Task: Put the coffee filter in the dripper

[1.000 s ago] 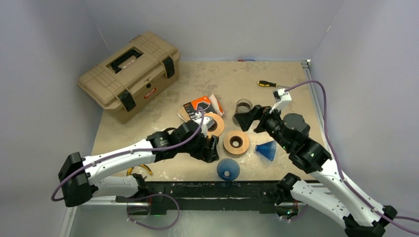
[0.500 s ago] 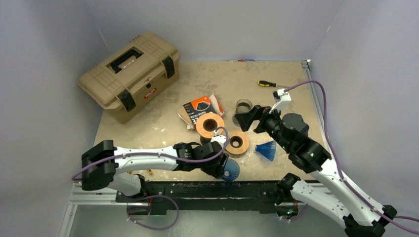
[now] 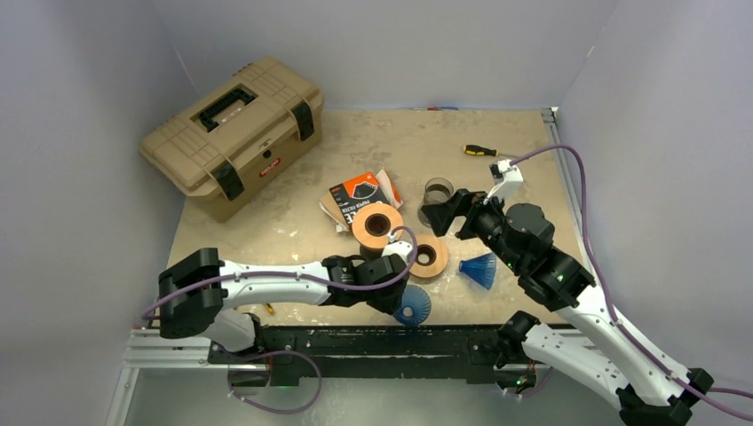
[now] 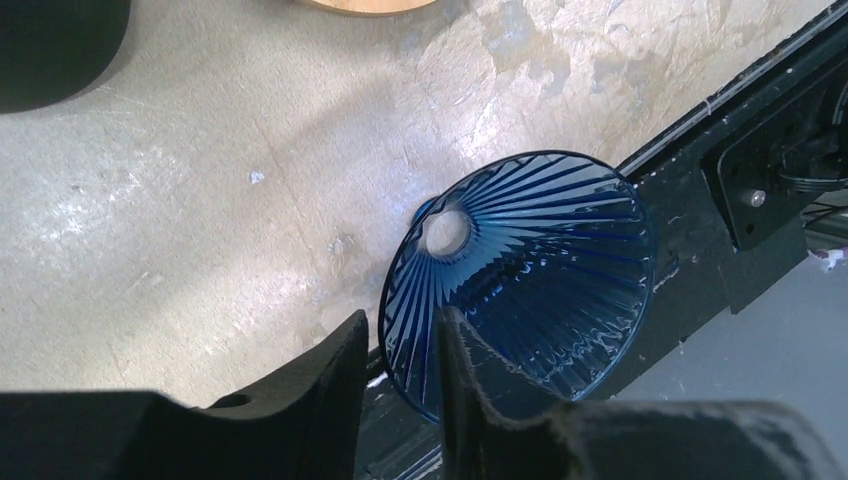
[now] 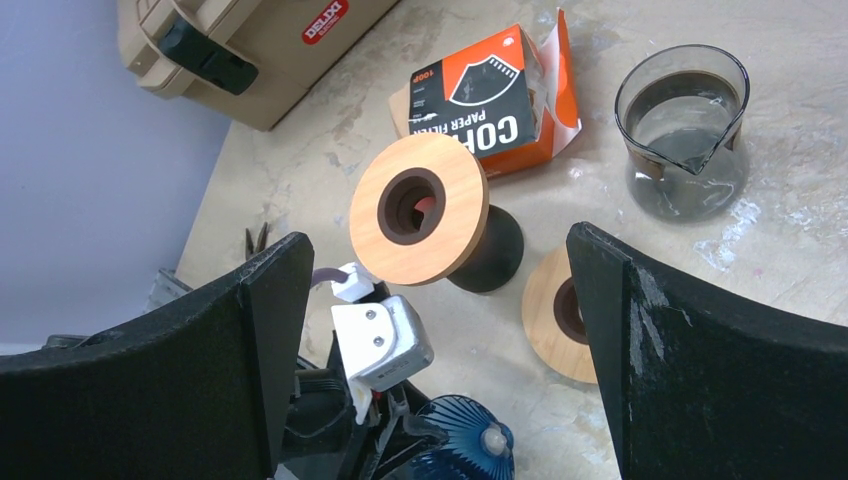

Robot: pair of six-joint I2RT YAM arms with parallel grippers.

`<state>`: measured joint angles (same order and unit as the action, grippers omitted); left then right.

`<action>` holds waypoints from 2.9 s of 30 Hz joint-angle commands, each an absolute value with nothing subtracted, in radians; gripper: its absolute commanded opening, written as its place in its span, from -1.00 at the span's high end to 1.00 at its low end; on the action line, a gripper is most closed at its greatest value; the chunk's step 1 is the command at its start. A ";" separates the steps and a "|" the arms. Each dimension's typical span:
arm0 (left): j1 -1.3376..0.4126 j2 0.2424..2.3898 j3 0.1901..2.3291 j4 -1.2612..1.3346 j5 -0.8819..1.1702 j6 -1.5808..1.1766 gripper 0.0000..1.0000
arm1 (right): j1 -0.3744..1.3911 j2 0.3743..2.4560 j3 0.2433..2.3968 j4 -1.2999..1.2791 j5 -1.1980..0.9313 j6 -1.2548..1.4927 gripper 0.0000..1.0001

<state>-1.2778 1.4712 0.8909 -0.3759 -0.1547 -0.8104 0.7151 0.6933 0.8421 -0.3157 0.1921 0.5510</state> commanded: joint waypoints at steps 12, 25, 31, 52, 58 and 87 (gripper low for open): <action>-1.281 1.447 0.957 -0.342 -0.171 -0.801 1.00 | 0.719 0.685 0.860 -0.300 0.195 0.558 -0.98; -1.281 1.376 1.013 -0.388 -0.199 -0.751 1.00 | 0.718 0.669 0.880 -0.308 0.203 0.554 -0.98; -1.275 1.383 1.071 -0.405 -0.212 -0.718 1.00 | 0.720 0.661 0.889 -0.324 0.218 0.554 -0.98; -1.017 1.313 1.373 -0.572 -0.108 -0.538 1.00 | 0.719 0.607 0.917 -0.383 0.289 0.546 -0.98; -0.941 1.273 1.433 -0.656 -0.144 -0.515 1.00 | 0.719 0.609 0.922 -0.382 0.292 0.545 -0.98; -0.581 1.376 1.370 -0.676 0.352 -0.470 1.00 | 0.718 0.655 0.897 -0.368 0.258 0.547 -0.98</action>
